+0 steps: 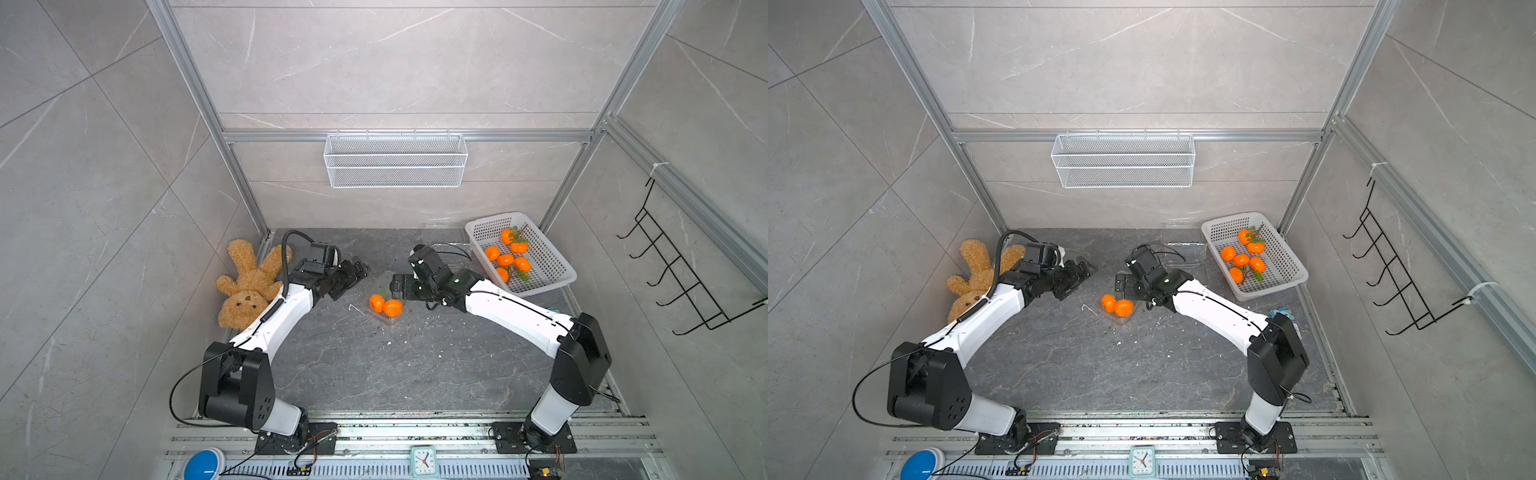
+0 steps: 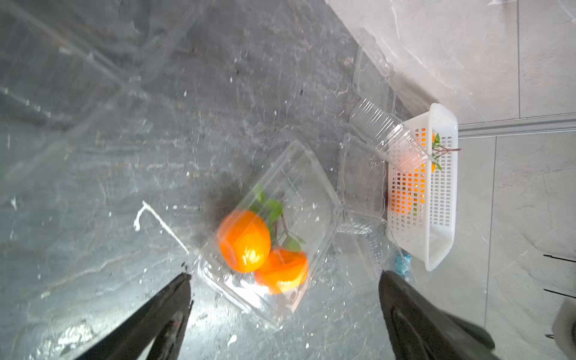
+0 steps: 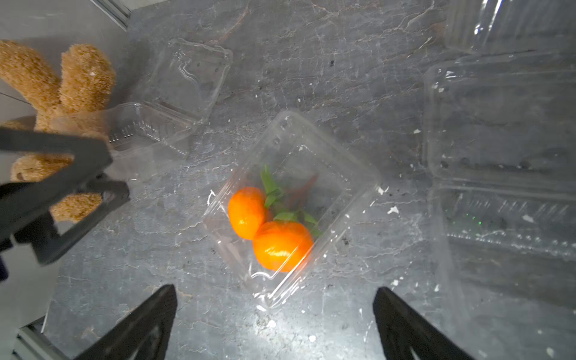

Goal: Take oranges out of containers
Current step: Move the packing box to the center of the board, then adjust the packing box at the center of the board.

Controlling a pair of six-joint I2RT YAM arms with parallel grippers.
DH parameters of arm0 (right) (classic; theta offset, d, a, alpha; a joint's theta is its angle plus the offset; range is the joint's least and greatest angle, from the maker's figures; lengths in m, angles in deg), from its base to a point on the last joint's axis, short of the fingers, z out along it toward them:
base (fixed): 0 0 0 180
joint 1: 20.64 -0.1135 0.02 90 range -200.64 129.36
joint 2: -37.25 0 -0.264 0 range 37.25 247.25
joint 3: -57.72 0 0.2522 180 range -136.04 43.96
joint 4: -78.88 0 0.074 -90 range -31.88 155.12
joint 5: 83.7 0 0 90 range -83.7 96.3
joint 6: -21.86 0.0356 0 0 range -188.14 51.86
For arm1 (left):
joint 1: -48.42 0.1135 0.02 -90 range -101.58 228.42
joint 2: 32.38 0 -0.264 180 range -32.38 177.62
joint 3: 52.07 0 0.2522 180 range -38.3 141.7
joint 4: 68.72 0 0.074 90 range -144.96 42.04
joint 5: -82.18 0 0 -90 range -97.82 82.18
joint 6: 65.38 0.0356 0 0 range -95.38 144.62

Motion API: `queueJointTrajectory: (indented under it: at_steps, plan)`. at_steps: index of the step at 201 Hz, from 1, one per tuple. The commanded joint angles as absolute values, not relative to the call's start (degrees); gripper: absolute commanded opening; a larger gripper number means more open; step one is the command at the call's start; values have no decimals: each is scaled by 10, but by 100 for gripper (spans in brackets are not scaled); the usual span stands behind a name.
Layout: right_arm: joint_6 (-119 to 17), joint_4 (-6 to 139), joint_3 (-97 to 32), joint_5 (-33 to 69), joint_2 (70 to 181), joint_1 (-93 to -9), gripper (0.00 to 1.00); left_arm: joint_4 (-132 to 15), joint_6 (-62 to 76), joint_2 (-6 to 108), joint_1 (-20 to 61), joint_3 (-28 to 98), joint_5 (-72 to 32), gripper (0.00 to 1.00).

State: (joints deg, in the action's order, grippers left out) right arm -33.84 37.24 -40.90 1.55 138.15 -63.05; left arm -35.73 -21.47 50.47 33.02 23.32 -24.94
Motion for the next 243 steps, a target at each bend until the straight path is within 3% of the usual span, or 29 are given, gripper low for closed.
queueJointTrajectory:
  at_steps: [1, 42, 94, 179, 243]
  plan:
    - [-393, 341, -457, 37, 1421, -606, 100, -392, -272, 464, 325, 178, -268, 96]
    - [-428, 316, -513, 113, 1480, -548, 100, -392, -299, 432, 286, 128, -224, 96]
    - [-437, 335, -522, 144, 1527, -545, 100, -424, -368, 413, 245, 73, -207, 97]
    - [-482, 337, -600, 193, 1630, -544, 100, -539, -420, 525, 231, 61, -200, 97]
    - [-399, 437, -462, 244, 1543, -546, 100, -526, -400, 597, 242, 136, -191, 97]
